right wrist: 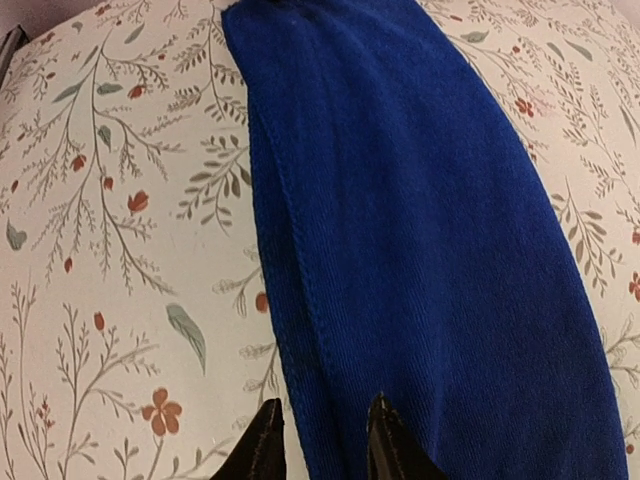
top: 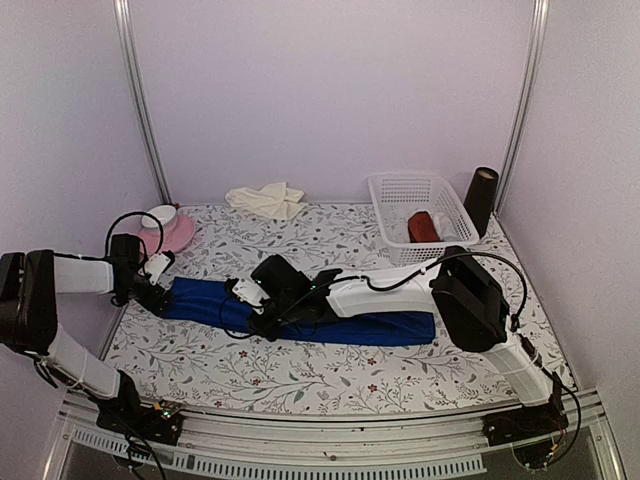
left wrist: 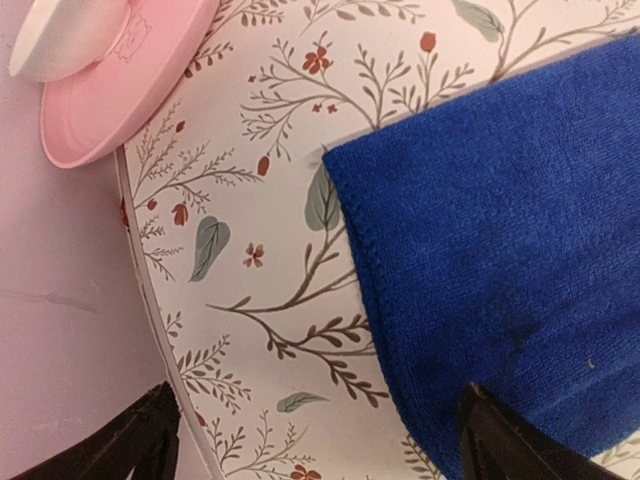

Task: Roll the towels
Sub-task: Smooth out the towel at the center of the board.

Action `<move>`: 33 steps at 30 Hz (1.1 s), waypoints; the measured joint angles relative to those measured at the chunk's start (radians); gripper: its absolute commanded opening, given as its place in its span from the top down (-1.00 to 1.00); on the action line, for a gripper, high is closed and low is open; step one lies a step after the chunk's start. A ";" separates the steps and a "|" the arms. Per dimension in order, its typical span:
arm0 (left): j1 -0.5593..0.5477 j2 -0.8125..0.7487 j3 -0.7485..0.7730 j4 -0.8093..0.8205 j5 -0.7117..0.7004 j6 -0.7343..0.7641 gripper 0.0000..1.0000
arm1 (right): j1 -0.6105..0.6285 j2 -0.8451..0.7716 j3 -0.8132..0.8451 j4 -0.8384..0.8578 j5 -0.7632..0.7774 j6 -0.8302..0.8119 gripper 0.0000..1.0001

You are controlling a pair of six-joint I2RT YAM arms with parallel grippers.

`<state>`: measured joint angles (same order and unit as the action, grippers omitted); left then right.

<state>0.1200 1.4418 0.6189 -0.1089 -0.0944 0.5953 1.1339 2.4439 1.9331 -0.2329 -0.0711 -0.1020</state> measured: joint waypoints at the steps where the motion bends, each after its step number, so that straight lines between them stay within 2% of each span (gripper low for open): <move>1: 0.000 0.000 -0.003 -0.003 0.000 0.006 -0.95 | 0.000 -0.018 -0.028 0.001 0.014 0.008 0.39; 6: 0.001 0.000 -0.024 -0.014 -0.002 0.037 -0.95 | -0.019 -0.197 -0.251 0.001 0.085 0.071 0.39; 12: 0.001 0.004 -0.032 0.016 -0.015 0.074 -0.95 | -0.104 -0.411 -0.492 0.009 0.151 0.175 0.42; 18: 0.001 0.013 -0.038 0.063 -0.070 0.106 -0.94 | -0.164 -0.486 -0.625 -0.008 0.198 0.211 0.49; 23: 0.010 0.017 -0.037 0.073 -0.097 0.121 -0.95 | -0.159 -0.518 -0.701 -0.050 0.187 0.196 0.54; 33: 0.024 0.013 -0.023 0.032 -0.081 0.111 -0.95 | -0.158 -0.520 -0.710 -0.066 0.120 0.102 0.59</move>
<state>0.1444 1.4548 0.5957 -0.0769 -0.1753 0.7063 0.9760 1.9236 1.2232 -0.2993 0.0486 0.0002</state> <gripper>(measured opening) 0.973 0.211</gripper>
